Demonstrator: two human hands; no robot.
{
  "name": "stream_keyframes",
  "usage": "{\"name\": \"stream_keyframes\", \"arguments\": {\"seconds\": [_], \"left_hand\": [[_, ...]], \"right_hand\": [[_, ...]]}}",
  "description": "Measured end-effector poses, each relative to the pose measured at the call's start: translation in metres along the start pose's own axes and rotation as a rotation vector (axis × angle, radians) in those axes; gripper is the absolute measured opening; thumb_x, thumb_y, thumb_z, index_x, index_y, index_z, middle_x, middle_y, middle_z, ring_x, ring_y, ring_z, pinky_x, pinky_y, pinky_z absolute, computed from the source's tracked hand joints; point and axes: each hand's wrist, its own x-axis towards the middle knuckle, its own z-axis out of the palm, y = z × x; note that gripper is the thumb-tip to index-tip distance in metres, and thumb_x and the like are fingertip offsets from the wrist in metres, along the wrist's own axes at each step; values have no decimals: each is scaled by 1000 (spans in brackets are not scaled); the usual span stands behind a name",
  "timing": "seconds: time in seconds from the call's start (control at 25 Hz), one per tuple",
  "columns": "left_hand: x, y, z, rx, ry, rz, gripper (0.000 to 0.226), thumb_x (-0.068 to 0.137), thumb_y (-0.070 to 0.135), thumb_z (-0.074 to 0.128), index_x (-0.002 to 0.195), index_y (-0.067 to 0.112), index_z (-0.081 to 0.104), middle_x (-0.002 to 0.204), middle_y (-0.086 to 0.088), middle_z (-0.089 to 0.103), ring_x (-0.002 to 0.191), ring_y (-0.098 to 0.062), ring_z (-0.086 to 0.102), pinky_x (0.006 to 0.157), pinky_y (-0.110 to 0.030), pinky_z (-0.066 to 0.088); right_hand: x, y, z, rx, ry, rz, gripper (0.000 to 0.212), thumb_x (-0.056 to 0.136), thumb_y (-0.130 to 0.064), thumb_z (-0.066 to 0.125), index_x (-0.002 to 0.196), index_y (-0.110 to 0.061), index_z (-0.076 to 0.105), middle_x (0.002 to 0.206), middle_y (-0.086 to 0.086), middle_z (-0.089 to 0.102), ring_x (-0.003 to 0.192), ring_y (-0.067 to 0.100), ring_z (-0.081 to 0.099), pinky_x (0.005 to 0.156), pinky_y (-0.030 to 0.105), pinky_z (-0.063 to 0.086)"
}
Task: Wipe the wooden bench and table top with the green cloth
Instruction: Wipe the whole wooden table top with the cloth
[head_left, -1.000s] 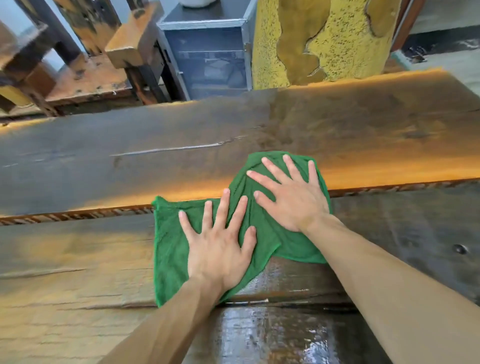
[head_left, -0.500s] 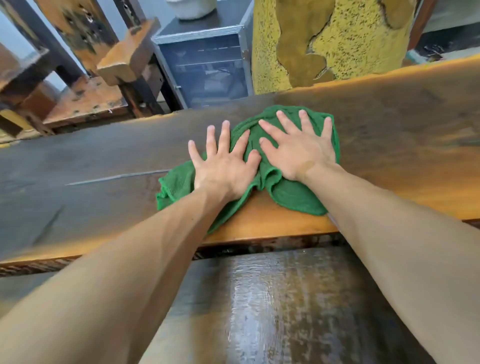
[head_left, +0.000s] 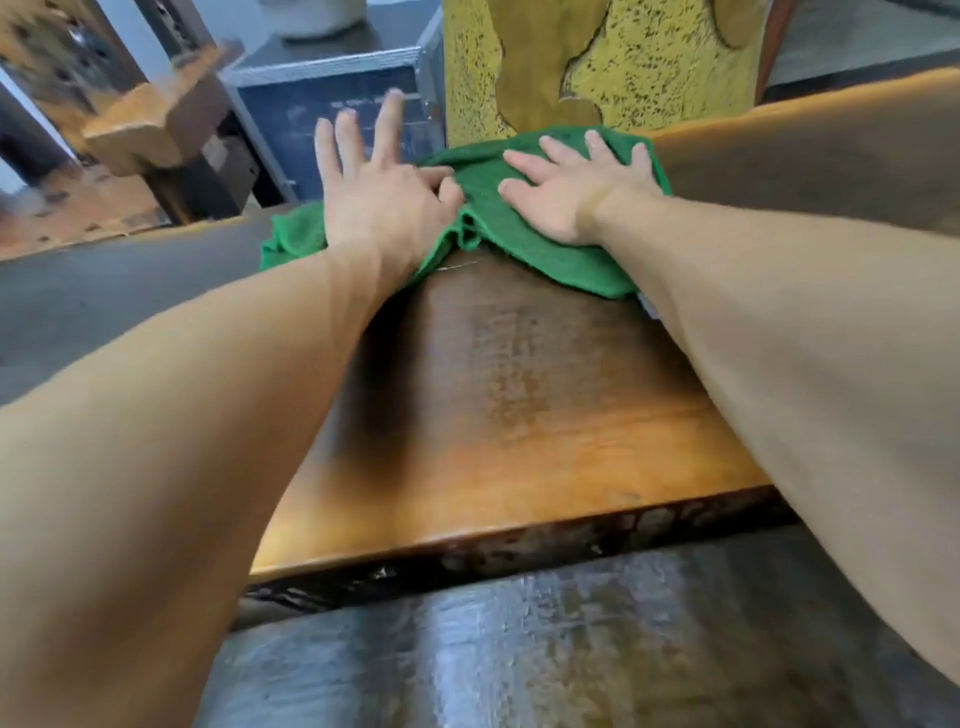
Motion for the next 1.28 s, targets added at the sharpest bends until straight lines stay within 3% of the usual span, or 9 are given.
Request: {"name": "stream_keyframes", "arguments": {"seconds": [0.04, 0.12, 0.2, 0.32, 0.6, 0.8, 0.92, 1.04, 1.28], "left_hand": [[-13, 4, -9, 5, 46, 5, 49, 102, 48, 28, 130, 32, 65, 158, -12, 27, 141, -40, 25, 113, -53, 19], [-46, 14, -21, -142, -21, 10, 51, 103, 46, 28, 134, 23, 61, 146, -13, 39, 132, -36, 34, 105, -49, 30], [-85, 24, -29, -218, -212, -1, 55, 102, 53, 21, 153, 37, 32, 163, -5, 23, 147, -33, 19, 115, -57, 16], [-151, 21, -45, -225, -399, 25, 60, 97, 67, 13, 154, 53, -1, 168, 9, -10, 153, -35, -10, 112, -73, -7], [-316, 21, -94, -165, -416, 63, 67, 90, 72, 2, 152, 52, -15, 166, 5, -20, 152, -36, -17, 114, -71, -4], [-446, 27, -132, -147, -409, 70, 75, 77, 68, -12, 150, 51, -20, 165, 2, -24, 151, -36, -19, 114, -69, -9], [-532, 28, -155, -179, -387, 93, 70, 87, 67, 7, 154, 51, -1, 167, -4, -5, 153, -42, 0, 113, -72, 1], [-623, 27, -181, -245, -368, 102, 67, 87, 62, 38, 150, 38, 41, 159, -10, 35, 142, -45, 36, 105, -74, 25], [-785, 24, -226, -226, -295, 156, 75, 76, 65, 50, 146, 38, 48, 157, -10, 40, 141, -41, 39, 104, -72, 28]], "right_hand": [[-16, -4, 0, -8, -4, 1, 60, 97, -70, 12, 155, -53, 6, 168, -13, -3, 154, 27, -8, 119, 64, -6], [-53, -5, 6, -49, 15, 24, 61, 98, -69, 10, 156, -51, 4, 168, -12, -5, 154, 26, -9, 119, 62, -6], [-98, -1, 12, -77, 12, 34, 61, 98, -68, 8, 156, -50, 0, 168, -12, -8, 154, 25, -12, 119, 62, -7], [-165, -3, 18, -72, -22, 2, 61, 98, -69, 6, 155, -51, -7, 166, -13, -16, 153, 25, -18, 118, 63, -8], [-327, -12, 34, -88, -13, -41, 62, 97, -69, 6, 154, -52, -8, 166, -12, -17, 153, 26, -18, 117, 64, -11], [-457, -24, 46, -87, -34, -66, 75, 81, -69, -13, 154, -51, -12, 165, -11, -21, 153, 26, -20, 116, 63, -15], [-544, -26, 59, -87, -26, -108, 69, 89, -69, -2, 156, -51, 1, 166, -10, -10, 154, 28, -9, 116, 63, -13], [-634, -33, 68, -93, -1, -114, 61, 96, -66, 27, 152, -43, 37, 162, -3, 32, 148, 33, 31, 112, 65, 11], [-811, -41, 83, -141, 30, -157, 63, 93, -65, 39, 150, -40, 41, 160, -2, 36, 145, 33, 36, 109, 65, 20]]}}
